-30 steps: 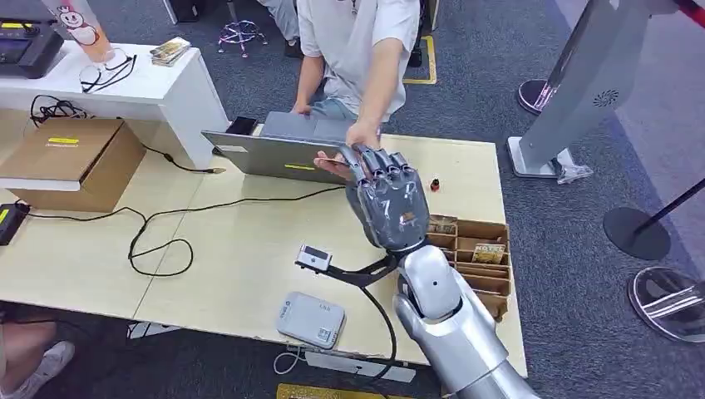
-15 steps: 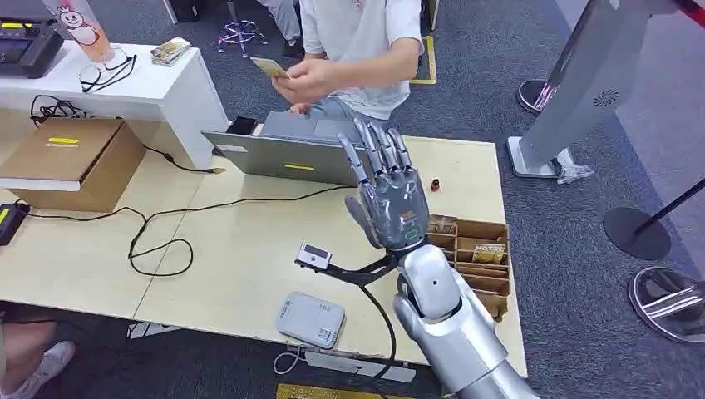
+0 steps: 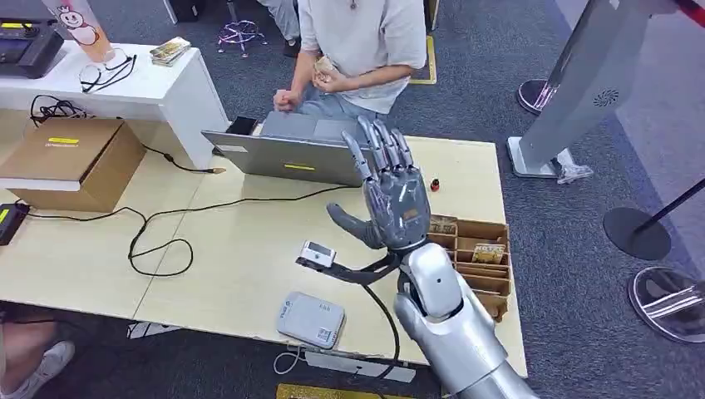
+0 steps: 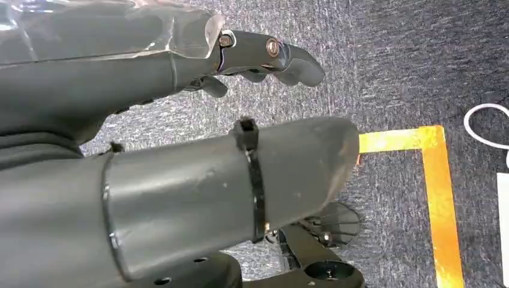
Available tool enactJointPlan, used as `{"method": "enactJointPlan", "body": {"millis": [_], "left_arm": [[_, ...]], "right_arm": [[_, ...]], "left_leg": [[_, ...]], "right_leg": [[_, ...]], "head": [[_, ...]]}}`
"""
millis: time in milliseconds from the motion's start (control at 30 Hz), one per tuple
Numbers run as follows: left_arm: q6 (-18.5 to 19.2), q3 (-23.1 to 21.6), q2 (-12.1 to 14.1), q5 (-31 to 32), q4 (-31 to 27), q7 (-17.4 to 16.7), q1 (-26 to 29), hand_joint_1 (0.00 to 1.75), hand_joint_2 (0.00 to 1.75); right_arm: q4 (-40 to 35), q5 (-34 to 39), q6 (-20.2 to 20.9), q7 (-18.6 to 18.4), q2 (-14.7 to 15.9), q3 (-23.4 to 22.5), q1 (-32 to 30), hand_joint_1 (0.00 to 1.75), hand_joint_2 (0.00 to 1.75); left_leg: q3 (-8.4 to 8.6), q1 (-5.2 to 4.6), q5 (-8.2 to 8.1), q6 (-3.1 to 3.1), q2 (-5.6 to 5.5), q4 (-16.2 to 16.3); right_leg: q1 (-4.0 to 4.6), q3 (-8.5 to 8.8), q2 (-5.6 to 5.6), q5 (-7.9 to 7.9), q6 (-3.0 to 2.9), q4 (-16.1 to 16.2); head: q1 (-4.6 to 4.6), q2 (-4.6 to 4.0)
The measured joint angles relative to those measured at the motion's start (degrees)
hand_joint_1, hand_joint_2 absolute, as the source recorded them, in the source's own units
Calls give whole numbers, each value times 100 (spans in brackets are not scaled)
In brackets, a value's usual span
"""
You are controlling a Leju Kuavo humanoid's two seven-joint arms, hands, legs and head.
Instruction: Pass the card to the sensor for recognition and then transmit it.
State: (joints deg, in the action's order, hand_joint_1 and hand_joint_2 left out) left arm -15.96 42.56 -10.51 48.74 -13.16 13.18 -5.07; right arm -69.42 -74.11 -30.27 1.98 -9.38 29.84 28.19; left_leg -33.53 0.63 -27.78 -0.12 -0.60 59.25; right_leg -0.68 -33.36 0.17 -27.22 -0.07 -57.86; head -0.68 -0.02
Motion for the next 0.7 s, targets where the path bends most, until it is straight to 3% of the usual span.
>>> {"method": "enactJointPlan", "body": {"millis": [233, 700], "left_arm": [[4, 0, 0, -35, 0, 26, 7, 0, 0], [68, 0, 9, -48, 0, 66, 84, 0, 0]], "right_arm": [[-343, 1609, 437, 542, -39, -57, -221, 0, 0], [-1673, 5145, 2005, 1463, 74, -286, -1045, 0, 0]], "left_leg": [[0, 0, 0, 0, 0, 0], [0, 0, -1, 0, 0, 0]], "right_leg": [[0, -1, 0, 0, 0, 0], [0, -3, 0, -2, -2, 1]], "head": [[-2, 0], [0, 0]]}}
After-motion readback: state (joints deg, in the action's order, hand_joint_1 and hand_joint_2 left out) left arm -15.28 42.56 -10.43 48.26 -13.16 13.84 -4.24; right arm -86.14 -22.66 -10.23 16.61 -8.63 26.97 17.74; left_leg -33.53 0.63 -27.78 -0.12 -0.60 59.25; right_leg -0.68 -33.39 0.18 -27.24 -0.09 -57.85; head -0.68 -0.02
